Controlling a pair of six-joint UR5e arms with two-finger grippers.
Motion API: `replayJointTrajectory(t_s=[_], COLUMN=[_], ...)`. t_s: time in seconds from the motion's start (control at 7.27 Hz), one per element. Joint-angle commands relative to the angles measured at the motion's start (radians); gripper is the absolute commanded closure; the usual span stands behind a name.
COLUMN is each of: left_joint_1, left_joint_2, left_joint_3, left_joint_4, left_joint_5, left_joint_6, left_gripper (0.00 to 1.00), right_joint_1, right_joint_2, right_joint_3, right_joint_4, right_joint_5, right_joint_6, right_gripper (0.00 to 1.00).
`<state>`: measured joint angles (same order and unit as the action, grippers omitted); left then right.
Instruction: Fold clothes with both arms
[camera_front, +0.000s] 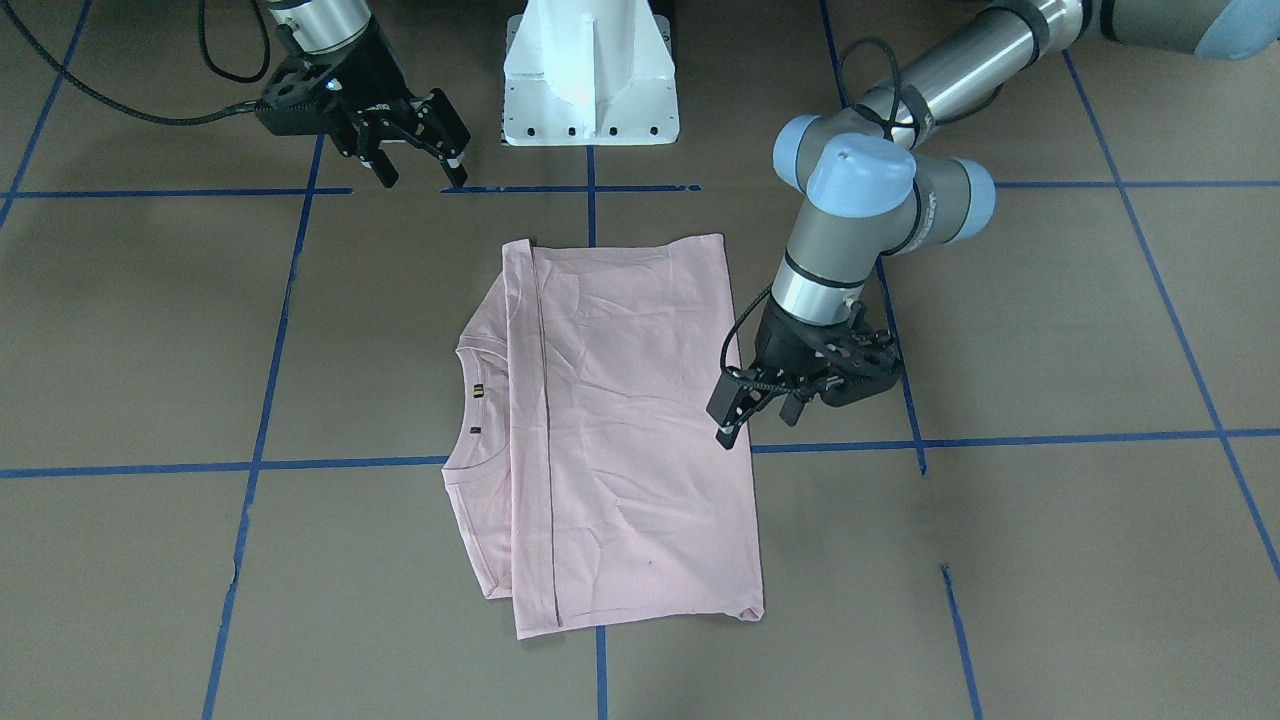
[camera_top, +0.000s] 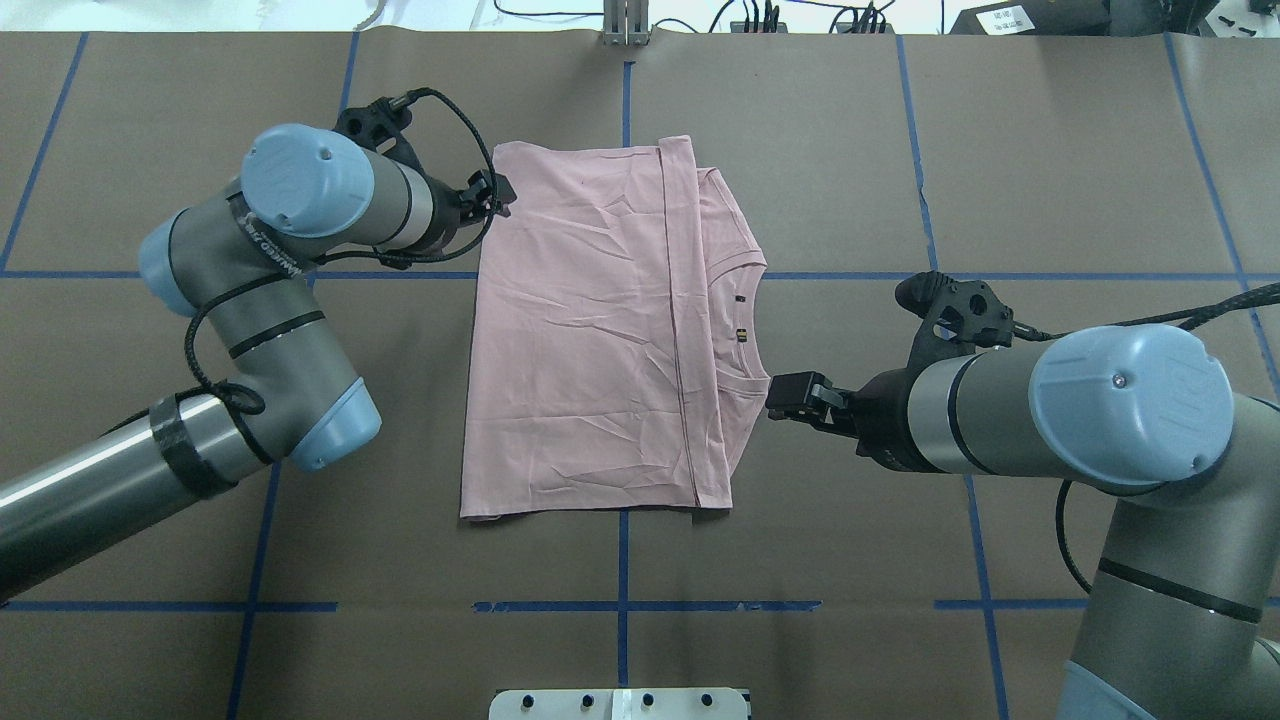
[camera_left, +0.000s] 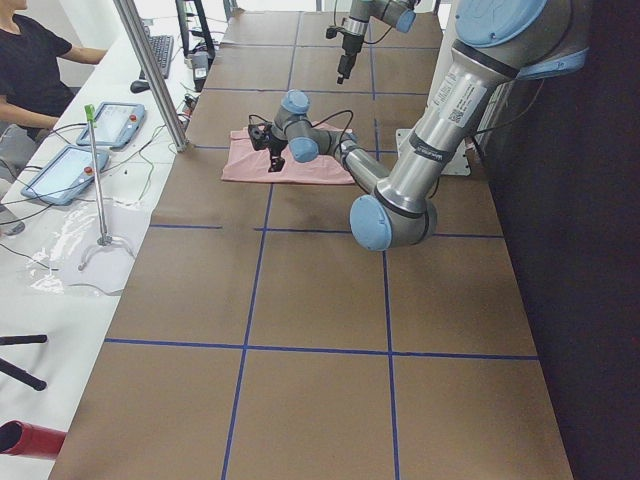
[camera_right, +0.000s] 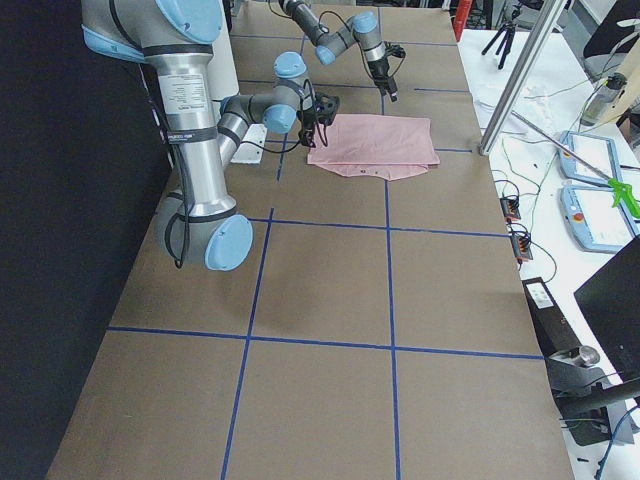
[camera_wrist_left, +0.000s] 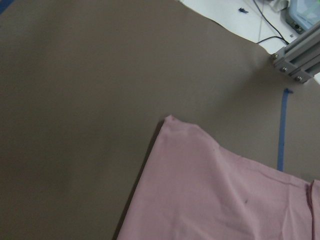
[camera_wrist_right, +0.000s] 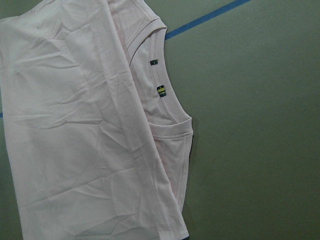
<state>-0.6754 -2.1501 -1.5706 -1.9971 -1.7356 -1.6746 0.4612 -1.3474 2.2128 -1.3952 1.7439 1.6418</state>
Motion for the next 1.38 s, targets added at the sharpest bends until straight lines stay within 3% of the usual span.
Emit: replayJointTrajectory(t_s=[0.0,0.28,0.83,1.24], left_joint_1=[0.120,0.247,0.330,0.361], left_joint_2=[0.041,0.052,0.114,0.122], left_joint_3=[-0.152,-0.166,-0.273,-0.279], left_joint_4=[0.222,0.328,0.419,0.419], left_joint_5=[0.017,0.105,0.110,0.110], left_joint_6=[-0.197,-0.337,-0.392,-0.424], left_gripper=[0.00,0.00,0.00,0.01], right_joint_1=[-0.001,-0.003,-0.004,-0.004], right_joint_2=[0.001,0.004,0.013,0.022], right_joint_3=[-0.018,-0.019,-0.027,-0.028], right_joint_4=[-0.001,0.001,0.002,0.002], right_joint_5=[0.000,0.002,0.000,0.000], right_joint_6=[-0.004,-0.002,-0.002,-0.002], right_gripper=[0.00,0.00,0.00,0.00])
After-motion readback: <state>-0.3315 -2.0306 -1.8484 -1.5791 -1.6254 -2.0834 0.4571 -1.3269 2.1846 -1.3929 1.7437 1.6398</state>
